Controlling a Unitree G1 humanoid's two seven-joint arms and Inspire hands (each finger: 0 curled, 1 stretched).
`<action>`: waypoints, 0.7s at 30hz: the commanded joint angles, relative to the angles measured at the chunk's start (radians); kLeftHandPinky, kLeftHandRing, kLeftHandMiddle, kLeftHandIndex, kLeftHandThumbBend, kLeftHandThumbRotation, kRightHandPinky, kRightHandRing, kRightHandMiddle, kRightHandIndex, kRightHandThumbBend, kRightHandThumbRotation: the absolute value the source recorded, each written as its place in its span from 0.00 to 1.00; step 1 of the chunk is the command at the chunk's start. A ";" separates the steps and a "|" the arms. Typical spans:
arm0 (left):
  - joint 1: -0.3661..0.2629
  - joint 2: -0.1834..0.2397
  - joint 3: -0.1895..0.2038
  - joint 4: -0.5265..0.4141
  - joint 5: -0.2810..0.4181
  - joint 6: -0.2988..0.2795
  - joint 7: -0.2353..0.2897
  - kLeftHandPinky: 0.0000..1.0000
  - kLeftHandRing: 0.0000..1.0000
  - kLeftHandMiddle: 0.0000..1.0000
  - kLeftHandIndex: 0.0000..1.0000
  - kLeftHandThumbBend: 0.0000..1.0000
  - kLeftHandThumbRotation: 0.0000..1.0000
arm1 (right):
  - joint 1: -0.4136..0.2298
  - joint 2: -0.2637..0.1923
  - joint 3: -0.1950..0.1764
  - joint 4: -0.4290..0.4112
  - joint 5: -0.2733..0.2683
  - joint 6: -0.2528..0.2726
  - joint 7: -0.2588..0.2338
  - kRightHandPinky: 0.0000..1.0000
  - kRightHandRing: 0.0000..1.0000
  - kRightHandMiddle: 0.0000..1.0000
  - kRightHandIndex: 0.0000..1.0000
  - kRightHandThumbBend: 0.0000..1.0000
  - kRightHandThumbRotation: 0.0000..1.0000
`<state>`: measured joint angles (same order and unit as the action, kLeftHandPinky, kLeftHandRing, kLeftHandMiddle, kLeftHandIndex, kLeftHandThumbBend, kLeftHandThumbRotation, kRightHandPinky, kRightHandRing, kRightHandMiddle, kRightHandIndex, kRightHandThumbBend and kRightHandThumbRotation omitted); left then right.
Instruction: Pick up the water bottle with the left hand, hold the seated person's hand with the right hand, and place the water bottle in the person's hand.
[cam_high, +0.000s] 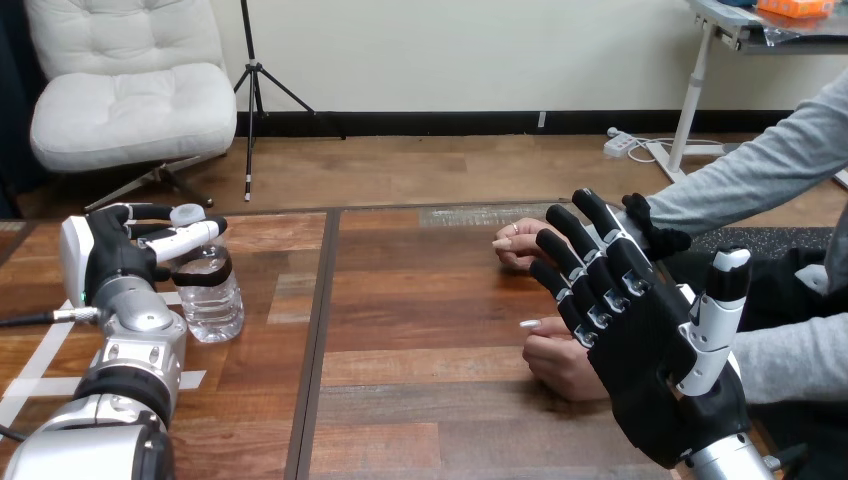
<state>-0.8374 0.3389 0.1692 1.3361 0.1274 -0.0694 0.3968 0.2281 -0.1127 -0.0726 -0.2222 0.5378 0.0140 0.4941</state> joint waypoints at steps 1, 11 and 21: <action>-0.082 0.015 -0.017 -0.017 0.017 -0.036 0.007 0.41 0.48 0.51 0.51 0.74 0.00 | -0.049 0.011 -0.006 -0.045 0.015 -0.030 0.008 1.00 1.00 0.98 1.00 1.00 1.00; -0.082 0.020 -0.024 -0.018 0.024 -0.040 0.000 0.41 0.48 0.52 0.51 0.73 0.00 | -0.049 0.012 -0.006 -0.046 0.019 -0.028 0.006 1.00 1.00 0.97 1.00 1.00 1.00; -0.084 0.023 -0.023 -0.019 0.019 -0.040 -0.009 0.41 0.47 0.51 0.50 0.74 0.00 | -0.049 0.010 -0.006 -0.045 0.017 -0.028 0.006 1.00 1.00 0.97 1.00 1.00 1.00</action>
<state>-0.8374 0.3390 0.1611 1.3361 0.1317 -0.0752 0.3930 0.2281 -0.1126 -0.0732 -0.2222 0.5404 0.0112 0.4945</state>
